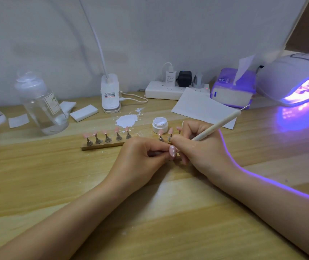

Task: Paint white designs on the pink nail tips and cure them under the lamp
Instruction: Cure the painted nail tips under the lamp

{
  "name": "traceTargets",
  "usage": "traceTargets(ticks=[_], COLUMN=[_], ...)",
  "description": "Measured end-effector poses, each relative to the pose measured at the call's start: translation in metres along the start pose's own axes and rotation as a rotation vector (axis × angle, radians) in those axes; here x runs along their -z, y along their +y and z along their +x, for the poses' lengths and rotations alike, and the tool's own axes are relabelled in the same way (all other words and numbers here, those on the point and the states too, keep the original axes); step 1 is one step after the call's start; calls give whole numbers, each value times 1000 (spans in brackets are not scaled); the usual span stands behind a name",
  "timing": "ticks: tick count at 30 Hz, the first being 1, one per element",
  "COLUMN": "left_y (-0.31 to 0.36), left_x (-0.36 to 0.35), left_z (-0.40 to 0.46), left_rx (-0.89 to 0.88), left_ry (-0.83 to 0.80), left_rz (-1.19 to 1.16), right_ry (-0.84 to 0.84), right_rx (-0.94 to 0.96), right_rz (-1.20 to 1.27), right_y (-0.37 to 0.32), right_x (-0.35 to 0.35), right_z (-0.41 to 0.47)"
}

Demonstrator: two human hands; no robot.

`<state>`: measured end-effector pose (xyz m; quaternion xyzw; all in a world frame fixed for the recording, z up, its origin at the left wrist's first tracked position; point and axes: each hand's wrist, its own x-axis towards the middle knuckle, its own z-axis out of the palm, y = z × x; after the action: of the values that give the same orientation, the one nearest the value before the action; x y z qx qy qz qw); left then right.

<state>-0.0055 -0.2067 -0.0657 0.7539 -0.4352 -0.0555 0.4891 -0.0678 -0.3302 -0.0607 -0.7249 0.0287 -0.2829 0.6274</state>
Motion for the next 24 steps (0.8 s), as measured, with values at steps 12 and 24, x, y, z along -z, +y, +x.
traceTargets(ticks=[12, 24], left_y=[-1, 1], left_x=[0, -1], left_z=[0, 1], left_rx=[-7, 2], left_ry=[2, 4], left_rz=[-13, -15], right_ry=[8, 14], right_rx=[-4, -6], right_rz=[11, 14], right_y=[1, 1], right_x=[0, 0], right_z=[0, 1])
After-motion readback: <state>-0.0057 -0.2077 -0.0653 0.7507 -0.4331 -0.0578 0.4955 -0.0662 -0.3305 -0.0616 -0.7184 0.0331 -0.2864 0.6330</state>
